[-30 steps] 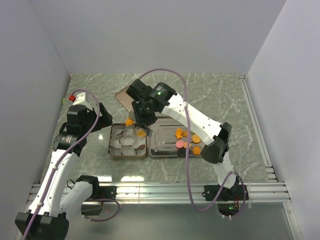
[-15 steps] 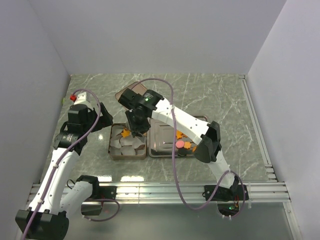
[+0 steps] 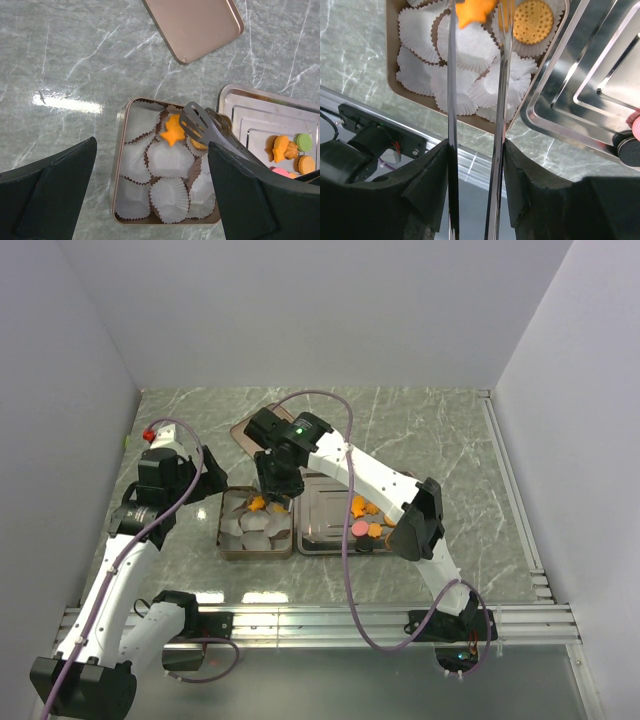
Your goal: Pack the cookies
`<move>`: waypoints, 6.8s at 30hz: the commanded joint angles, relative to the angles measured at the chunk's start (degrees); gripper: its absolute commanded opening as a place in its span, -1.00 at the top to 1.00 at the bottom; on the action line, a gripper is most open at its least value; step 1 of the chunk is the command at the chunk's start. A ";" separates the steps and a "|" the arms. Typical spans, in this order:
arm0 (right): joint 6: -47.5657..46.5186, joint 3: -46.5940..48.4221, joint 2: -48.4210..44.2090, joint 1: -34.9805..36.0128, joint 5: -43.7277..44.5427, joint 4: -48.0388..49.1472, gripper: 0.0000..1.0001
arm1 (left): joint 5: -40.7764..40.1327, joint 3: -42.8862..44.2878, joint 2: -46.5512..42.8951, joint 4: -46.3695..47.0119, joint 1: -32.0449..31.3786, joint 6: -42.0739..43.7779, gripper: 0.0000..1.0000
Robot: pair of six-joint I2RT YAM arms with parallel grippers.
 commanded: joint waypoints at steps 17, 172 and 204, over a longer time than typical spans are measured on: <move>0.34 -10.17 -16.77 -4.70 7.07 0.50 -0.05 | -2.68 0.38 -0.38 0.24 -1.55 -1.27 -0.99; -2.38 -18.20 -23.84 -2.51 2.33 3.05 0.25 | -7.69 -0.32 -0.65 -0.64 -4.01 -4.26 -0.93; -2.65 -11.16 -8.54 5.32 -2.95 5.95 0.06 | -8.66 -0.15 -0.74 -1.08 -4.18 -4.61 -0.93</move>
